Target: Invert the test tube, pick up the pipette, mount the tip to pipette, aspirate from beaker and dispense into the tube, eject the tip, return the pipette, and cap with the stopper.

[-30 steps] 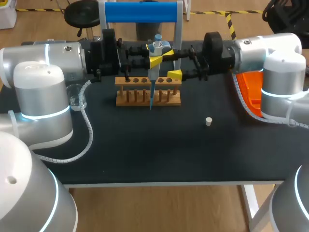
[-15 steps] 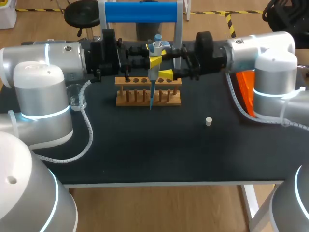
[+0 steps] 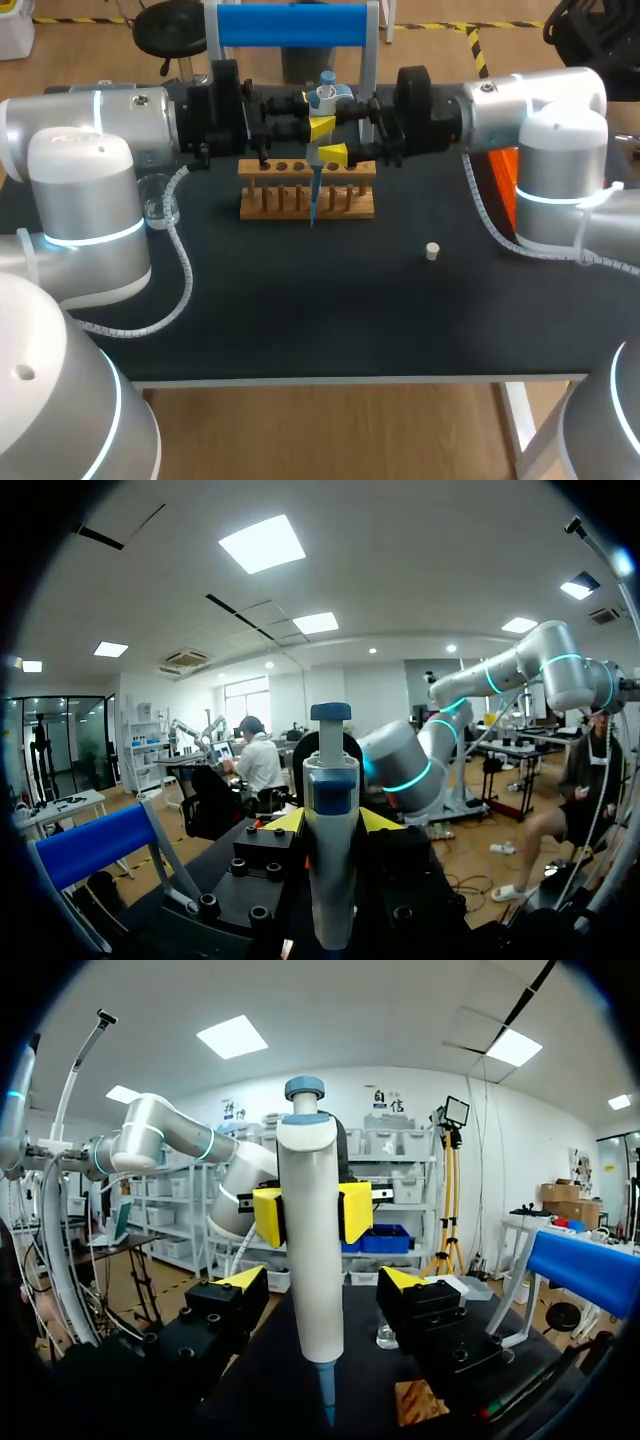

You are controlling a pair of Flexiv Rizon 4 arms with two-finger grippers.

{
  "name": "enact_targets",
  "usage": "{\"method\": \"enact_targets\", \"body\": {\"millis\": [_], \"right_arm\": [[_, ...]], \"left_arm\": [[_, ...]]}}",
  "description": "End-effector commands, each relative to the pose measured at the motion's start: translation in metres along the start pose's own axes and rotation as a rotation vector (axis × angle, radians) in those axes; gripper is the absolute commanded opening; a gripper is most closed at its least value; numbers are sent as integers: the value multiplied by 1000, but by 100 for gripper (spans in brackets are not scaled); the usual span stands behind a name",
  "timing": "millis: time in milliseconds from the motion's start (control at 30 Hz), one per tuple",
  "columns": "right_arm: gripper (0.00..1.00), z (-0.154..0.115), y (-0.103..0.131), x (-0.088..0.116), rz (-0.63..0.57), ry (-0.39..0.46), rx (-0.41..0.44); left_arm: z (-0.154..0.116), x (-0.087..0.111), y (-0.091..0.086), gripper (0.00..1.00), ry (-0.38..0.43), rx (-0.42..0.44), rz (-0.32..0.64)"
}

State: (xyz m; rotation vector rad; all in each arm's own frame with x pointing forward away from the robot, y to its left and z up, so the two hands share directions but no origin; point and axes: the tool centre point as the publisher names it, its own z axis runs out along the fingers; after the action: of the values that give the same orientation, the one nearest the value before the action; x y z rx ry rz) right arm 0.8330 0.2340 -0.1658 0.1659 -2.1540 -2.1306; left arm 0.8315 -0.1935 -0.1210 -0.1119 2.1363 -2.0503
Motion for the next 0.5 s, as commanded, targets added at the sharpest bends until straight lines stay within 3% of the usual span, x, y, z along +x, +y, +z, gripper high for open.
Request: {"method": "enact_targets", "body": {"millis": [33,500], "right_arm": [[70,4,1,-1,-3,-11,-2],[64,13,0,-5,1,-39,-16]], "left_arm": [[0,0,0,0,-2,3,1],[0,0,0,0,-2,3,1]]}}
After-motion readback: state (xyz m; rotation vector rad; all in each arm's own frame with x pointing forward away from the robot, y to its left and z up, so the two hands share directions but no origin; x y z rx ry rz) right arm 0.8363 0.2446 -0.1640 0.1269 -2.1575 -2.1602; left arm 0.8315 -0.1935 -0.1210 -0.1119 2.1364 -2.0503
